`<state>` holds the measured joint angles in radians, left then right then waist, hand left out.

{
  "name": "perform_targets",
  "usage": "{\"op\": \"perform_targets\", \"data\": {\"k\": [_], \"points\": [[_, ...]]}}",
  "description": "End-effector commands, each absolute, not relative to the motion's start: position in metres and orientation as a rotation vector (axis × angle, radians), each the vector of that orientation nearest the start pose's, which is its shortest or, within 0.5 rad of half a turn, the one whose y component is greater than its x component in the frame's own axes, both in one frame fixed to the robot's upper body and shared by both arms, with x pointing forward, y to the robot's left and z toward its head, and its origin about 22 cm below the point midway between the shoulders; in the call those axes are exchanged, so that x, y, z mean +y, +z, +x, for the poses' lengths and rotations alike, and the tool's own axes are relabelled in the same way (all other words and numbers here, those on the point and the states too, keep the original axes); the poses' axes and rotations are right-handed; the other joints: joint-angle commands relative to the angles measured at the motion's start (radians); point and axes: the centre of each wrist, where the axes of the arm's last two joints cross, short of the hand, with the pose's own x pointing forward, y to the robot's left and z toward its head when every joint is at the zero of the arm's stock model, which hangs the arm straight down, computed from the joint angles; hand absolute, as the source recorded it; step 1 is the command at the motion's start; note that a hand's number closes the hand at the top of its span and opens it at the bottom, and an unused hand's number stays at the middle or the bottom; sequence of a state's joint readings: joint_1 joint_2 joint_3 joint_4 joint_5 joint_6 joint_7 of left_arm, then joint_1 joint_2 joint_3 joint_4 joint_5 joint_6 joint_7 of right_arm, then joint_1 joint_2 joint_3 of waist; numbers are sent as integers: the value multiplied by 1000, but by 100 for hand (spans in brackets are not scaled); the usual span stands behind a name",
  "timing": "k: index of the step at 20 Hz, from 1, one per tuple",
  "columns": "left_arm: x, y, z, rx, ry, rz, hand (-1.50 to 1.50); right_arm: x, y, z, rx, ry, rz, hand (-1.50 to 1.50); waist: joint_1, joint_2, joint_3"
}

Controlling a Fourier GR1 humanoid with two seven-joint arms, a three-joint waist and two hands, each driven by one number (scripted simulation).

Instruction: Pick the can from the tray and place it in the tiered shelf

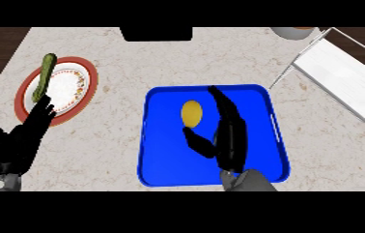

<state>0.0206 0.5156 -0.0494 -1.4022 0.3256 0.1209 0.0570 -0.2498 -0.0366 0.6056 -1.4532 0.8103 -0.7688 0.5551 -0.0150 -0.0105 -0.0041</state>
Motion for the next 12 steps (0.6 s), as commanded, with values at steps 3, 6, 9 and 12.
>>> {"op": "perform_targets", "data": {"k": [3, 6, 9, 12], "points": [[352, -6, 222, -1315, -22, 279, 0, -68, 26, 243, -1449, 471, -1010, -150, -19, -10, -4], [365, 2, 226, -1307, -9, 293, 0, -63, 40, 236, -1273, 595, -1073, -150, -22, -8, -3], [357, -4, 226, -1317, -21, 277, 0, -46, 53, 225, -1128, 765, -1059, -150, -2, -1, -2], [354, -1, 229, -1332, -15, 272, 0, -46, 58, 223, -957, 951, -1047, -150, -4, 0, -1]]}}
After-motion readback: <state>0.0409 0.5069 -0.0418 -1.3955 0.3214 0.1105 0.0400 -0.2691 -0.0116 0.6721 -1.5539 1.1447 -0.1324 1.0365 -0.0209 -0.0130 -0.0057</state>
